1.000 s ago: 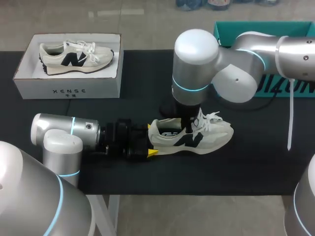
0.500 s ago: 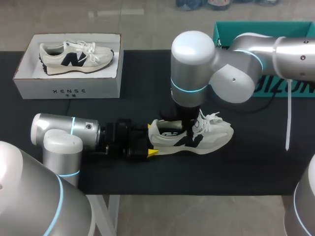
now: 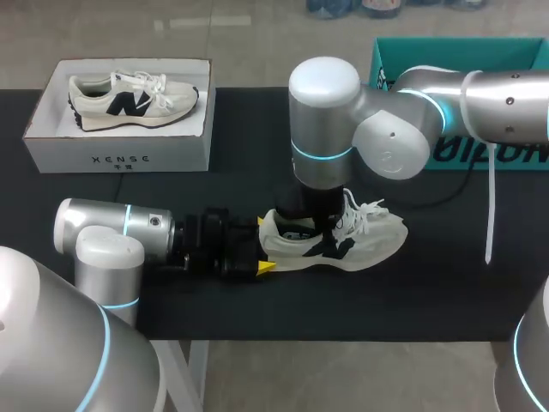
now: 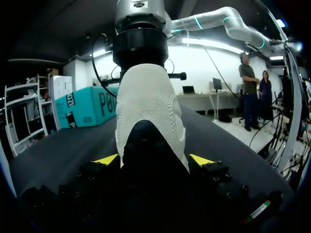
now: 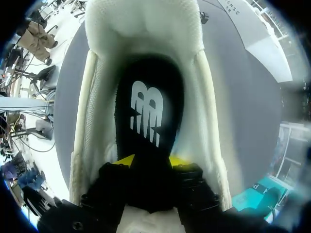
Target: Take the shoe out of the shoebox, open the shoe tongue, remove and reinsert the insole, then place the shoe into the shoebox
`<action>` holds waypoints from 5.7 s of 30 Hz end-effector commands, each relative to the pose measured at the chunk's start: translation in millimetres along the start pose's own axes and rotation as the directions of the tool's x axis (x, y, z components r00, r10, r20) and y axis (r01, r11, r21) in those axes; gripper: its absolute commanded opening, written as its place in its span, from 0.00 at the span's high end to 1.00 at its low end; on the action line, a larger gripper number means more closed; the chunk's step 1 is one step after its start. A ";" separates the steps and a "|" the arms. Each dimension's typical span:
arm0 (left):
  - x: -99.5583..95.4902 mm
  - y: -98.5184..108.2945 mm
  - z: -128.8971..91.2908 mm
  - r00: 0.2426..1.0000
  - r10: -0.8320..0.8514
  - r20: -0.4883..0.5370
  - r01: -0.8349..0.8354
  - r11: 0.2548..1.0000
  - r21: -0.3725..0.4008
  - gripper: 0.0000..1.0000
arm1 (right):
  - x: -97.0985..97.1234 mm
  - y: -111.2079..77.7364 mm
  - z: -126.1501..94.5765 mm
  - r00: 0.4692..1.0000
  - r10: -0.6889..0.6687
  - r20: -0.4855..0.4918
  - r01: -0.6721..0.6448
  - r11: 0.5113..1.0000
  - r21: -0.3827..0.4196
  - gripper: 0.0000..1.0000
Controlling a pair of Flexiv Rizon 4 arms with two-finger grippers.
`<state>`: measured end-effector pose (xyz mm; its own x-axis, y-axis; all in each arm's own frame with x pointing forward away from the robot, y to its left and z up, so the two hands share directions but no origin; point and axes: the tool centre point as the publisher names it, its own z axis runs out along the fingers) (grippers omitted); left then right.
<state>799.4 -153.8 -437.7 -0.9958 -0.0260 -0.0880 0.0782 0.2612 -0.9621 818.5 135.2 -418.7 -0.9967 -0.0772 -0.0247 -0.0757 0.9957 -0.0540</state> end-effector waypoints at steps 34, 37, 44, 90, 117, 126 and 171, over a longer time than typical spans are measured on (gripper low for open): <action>0.1 2.0 1.1 1.000 0.001 0.003 -0.001 1.000 -0.001 1.00 | 15.9 -11.5 -27.4 1.000 -0.018 -0.015 0.018 1.000 0.005 1.00; 0.1 2.0 1.1 1.000 0.001 0.003 -0.001 1.000 -0.001 1.00 | 13.1 -12.6 -31.7 1.000 -0.015 -0.002 0.015 1.000 0.007 1.00; 0.1 2.0 1.1 1.000 0.001 0.003 -0.001 1.000 -0.001 1.00 | 6.2 -20.9 -35.5 0.999 0.025 0.021 -0.025 1.000 -0.011 1.00; 0.1 2.0 1.1 1.000 0.001 0.003 -0.001 1.000 -0.001 1.00 | -43.2 47.3 -91.8 0.989 0.068 0.130 -0.034 0.968 -0.249 1.00; 0.1 2.0 1.1 1.000 0.001 0.003 -0.001 1.000 -0.001 1.00 | -49.6 33.3 -80.1 0.998 0.020 -0.056 -0.034 0.964 -0.264 0.44; 0.1 2.0 1.1 1.000 0.001 0.003 -0.001 1.000 -0.001 1.00 | -40.4 33.8 -76.9 0.996 0.030 -0.080 -0.053 0.953 -0.297 0.47; 0.1 2.0 1.1 1.000 0.001 0.003 -0.001 1.000 -0.001 1.00 | -23.8 50.5 -131.5 0.997 0.078 0.001 -0.069 0.888 -0.455 1.00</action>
<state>799.8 -153.5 -437.3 -0.9957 -0.0279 -0.0884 0.0781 0.2612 -0.9621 842.6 204.9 -309.2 -0.9998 -0.0207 0.0084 -0.0156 0.9164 0.3999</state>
